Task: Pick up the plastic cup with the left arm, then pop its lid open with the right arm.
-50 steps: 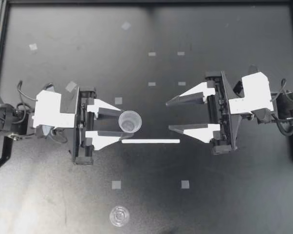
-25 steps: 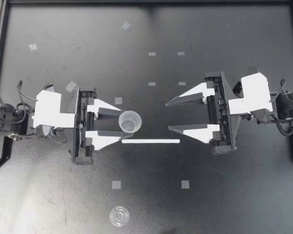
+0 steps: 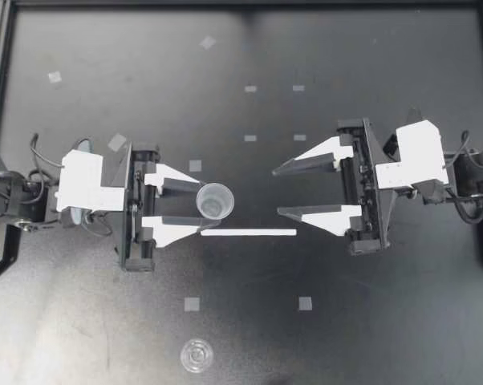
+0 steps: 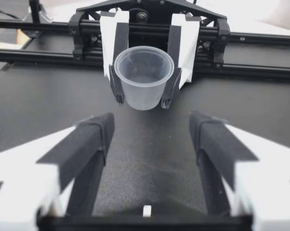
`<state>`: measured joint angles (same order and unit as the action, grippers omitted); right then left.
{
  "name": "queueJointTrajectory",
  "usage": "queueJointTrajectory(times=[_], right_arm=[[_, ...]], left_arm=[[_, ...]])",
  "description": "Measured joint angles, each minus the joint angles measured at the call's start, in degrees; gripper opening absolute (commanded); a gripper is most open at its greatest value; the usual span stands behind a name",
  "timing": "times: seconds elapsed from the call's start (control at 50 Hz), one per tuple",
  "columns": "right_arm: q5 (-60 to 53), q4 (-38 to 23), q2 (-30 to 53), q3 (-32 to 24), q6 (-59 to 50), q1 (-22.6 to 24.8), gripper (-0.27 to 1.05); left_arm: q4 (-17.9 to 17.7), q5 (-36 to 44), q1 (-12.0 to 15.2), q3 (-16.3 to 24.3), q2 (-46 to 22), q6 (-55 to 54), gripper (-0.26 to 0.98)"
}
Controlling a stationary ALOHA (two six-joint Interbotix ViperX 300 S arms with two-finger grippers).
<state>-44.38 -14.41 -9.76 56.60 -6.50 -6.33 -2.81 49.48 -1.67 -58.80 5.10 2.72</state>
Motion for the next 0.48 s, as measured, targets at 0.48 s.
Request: queueJointTrajectory(times=[0.48], right_arm=[[0.0, -0.09, 0.0, 0.0, 0.09, 0.09, 0.64]], left_arm=[[0.0, 0.0, 0.09, 0.09, -0.44, 0.26, 0.1]])
